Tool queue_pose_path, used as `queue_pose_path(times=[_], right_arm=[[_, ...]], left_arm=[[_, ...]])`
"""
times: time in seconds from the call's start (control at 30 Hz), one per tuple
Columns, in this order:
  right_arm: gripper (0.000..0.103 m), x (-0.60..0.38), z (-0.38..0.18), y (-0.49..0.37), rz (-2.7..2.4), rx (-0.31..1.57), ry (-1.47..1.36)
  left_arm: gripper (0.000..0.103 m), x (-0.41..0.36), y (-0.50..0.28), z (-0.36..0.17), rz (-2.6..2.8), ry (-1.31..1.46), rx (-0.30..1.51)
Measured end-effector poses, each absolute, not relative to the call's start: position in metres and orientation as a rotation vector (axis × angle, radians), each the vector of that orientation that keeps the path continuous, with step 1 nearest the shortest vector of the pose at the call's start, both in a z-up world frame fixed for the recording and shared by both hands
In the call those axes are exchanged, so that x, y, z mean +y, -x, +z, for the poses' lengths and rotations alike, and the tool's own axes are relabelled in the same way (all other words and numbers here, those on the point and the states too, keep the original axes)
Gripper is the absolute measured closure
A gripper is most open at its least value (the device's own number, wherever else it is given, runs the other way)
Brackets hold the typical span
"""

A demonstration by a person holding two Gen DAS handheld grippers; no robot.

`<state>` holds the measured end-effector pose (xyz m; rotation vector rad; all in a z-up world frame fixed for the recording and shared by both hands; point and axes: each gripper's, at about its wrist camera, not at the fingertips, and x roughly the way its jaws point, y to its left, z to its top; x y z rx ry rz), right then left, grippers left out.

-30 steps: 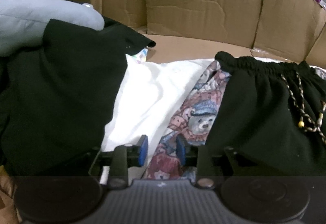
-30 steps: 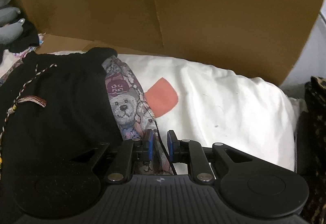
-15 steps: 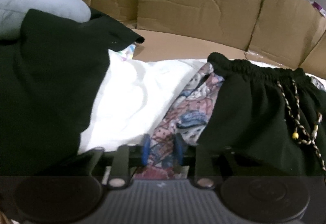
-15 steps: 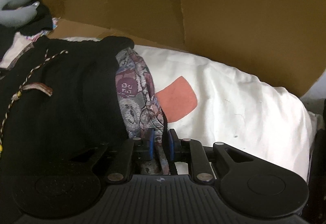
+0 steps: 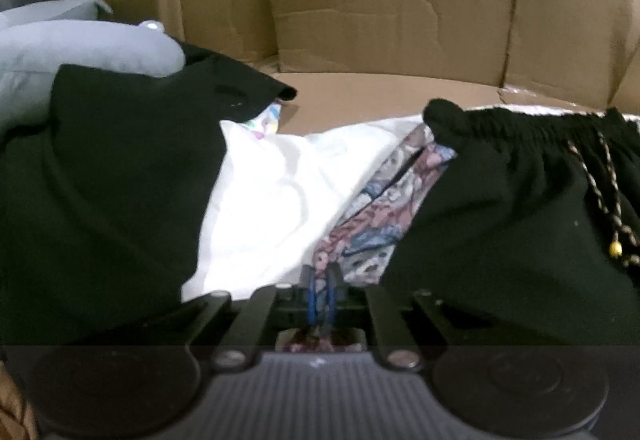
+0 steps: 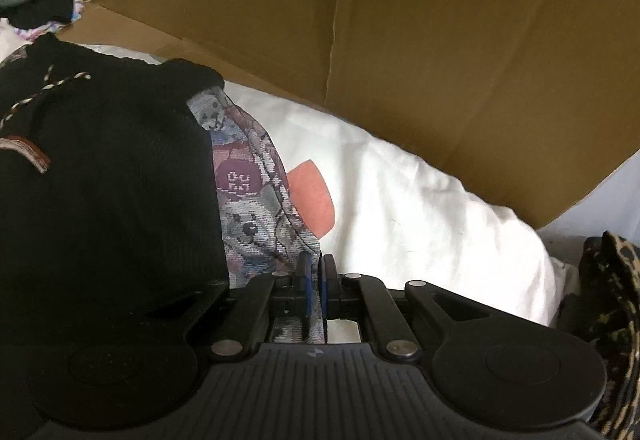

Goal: Fold clothes

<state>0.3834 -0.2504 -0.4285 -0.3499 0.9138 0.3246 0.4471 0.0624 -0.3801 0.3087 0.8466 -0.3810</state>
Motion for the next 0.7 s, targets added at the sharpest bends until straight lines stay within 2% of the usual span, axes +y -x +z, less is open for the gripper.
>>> queue_pose_path(times=[0.07, 0.17, 0.2, 0.43, 0.7], right_arm=[[0.097, -0.255, -0.420, -0.387, 0.322, 0.920, 0.279], [0.086, -0.257, -0.401, -0.384, 0.319, 0.854, 0.242], [0.086, -0.256, -0.397, -0.383, 0.327, 0.833, 0.234], [0.085, -0.233, -0.391, -0.383, 0.402, 0.781, 0.213], [0.085, -0.204, -0.417, -0.400, 0.440, 0.861, 0.196]], left_arm=[[0.086, 0.062, -0.445, -0.371, -0.392, -0.290, 0.819], [0.085, 0.062, -0.441, -0.357, -0.408, -0.262, 0.777], [0.085, 0.062, -0.440, -0.353, -0.413, -0.252, 0.763], [0.085, 0.039, -0.441, -0.361, -0.476, -0.279, 0.778], [0.083, 0.017, -0.445, -0.383, -0.503, -0.312, 0.826]])
